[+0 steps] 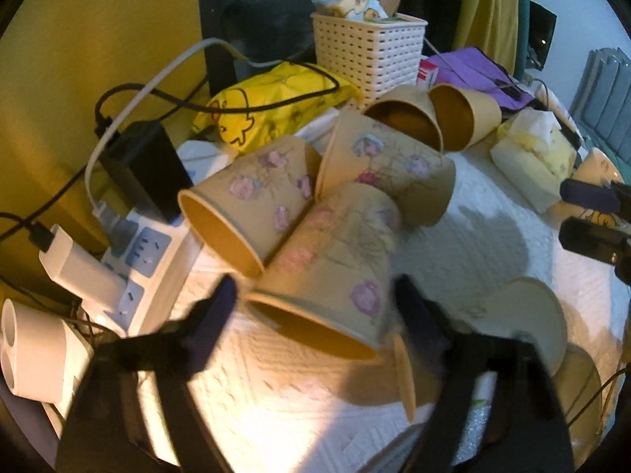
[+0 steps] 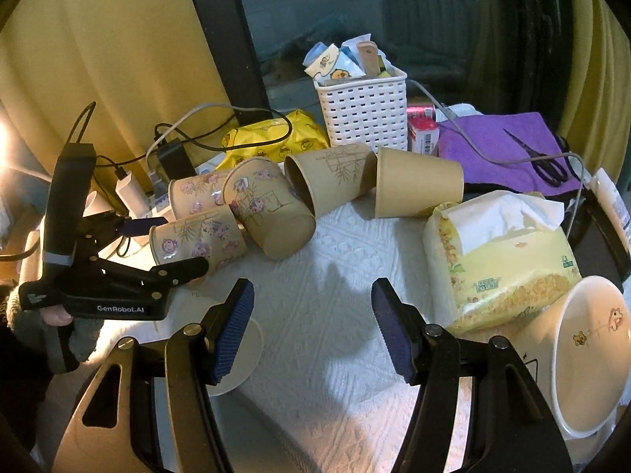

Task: Flip cup upright
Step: 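Grasp the pink-drawn paper cup by its side with the right gripper, then carry the lying cup over the grey mat with the right gripper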

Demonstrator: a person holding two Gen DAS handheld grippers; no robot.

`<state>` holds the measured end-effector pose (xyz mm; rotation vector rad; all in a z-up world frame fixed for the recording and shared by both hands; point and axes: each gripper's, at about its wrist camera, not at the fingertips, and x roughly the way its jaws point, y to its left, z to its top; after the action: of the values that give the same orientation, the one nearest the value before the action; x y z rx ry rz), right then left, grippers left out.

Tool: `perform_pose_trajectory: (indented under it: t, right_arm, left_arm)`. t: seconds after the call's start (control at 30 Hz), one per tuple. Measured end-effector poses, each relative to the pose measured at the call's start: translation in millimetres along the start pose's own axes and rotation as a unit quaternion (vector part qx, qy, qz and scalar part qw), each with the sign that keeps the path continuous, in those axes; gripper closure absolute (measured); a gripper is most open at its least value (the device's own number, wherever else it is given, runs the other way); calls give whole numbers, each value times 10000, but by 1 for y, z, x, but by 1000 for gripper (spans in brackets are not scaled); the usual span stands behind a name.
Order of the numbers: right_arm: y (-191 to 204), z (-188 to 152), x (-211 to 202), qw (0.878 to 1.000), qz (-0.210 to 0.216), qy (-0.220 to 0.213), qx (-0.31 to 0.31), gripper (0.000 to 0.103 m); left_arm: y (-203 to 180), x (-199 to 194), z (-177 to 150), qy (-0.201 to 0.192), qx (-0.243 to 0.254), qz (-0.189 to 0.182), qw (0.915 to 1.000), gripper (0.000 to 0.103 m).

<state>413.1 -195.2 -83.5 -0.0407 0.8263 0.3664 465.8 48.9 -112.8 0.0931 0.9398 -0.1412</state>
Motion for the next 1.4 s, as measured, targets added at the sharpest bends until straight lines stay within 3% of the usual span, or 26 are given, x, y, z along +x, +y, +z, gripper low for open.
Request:
perform_pose_trajectory:
  t: [0.2,0.67,1.1,1.4]
  right_arm:
    - [1,0,-12,10000,-46,-71,29,38]
    - [22,-8,-72,9991,-133,-398,-53,38]
    - [58,-67,-120,9993,14,-339,-135,38]
    - [64,-123,-137,9997,196,-108,-14,38]
  left_arm:
    - [3,-14,1,-154,-104,-53,9998,27]
    - [-11,-101,-16,-793,-101,-197,9966,27]
    - [-64,-180,-104,-911,73,-606,9940,27]
    - [-105,-188,-161,-660,340,-753,9944,27]
